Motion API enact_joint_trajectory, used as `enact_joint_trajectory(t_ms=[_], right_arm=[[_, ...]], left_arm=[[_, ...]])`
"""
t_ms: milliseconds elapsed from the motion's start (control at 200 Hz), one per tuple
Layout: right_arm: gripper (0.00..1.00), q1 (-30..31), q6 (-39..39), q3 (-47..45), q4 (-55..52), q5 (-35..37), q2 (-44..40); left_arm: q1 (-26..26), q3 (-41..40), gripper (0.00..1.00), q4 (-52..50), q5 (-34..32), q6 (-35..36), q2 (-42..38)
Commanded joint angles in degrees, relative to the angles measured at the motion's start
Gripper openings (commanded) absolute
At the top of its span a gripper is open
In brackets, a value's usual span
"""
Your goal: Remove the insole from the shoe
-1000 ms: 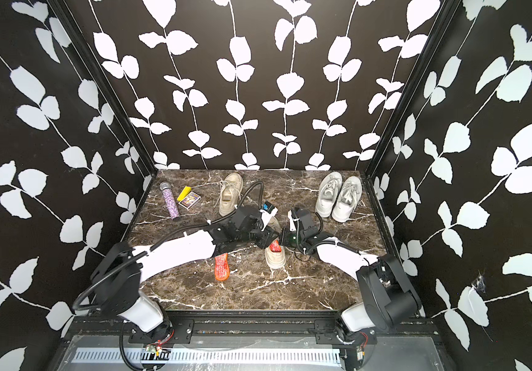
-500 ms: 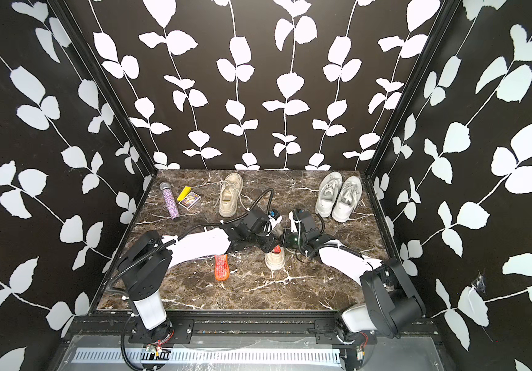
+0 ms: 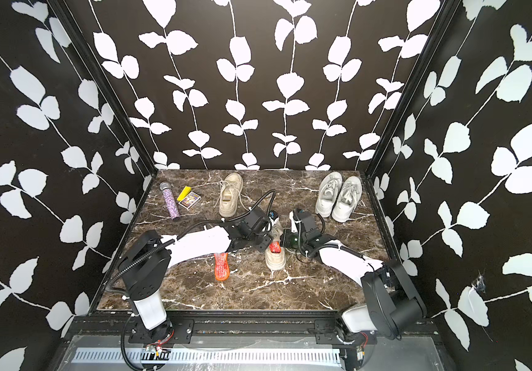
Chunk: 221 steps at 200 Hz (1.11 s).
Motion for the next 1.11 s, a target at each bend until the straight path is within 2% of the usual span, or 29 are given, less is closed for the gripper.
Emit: enact_joint_trajectory(t_ms=[0,135,325,435,580,725,835,1100], right_arm=[[0.0,0.3,-0.3,1.0,2.0,0.4,-1.5],[0.0,0.4,-1.2,0.4,0.6,3.9,-2.8],[0.0,-0.1,-3.5,1.3,-9.4,16.5,-3.8],[0.0,-0.5,-4.1,1.9,-13.9,21.4,-2.9],[0.0,-0.6,-4.0,2.6,-16.1,23.1,-1.2],[0.0,-0.5,-4.8,2.6,-13.2,17.7,-2.1],[0.0,-0.3,-5.3,3.6,-13.1,15.5,-3.5],[0.21,0.8,-6.1,6.9,-18.2,11.2,-6.6]], left_arm=[[-0.2,2.5,0.54,-2.0,-1.4,1.4,0.4],[-0.2,1.0,0.45,-1.6,-1.8,-0.4,0.5],[-0.1,-3.6,0.1,1.2,-4.8,-4.9,-1.6],[0.2,-8.1,0.0,4.9,-5.5,-9.4,-3.9],[0.7,-13.6,0.0,12.4,-2.7,-16.7,-6.7],[0.6,-12.5,0.0,15.6,4.4,-20.3,-4.9],[0.6,-12.1,0.0,18.0,7.1,-22.9,-4.7],[0.6,-12.2,0.0,18.5,9.3,-27.2,-5.4]])
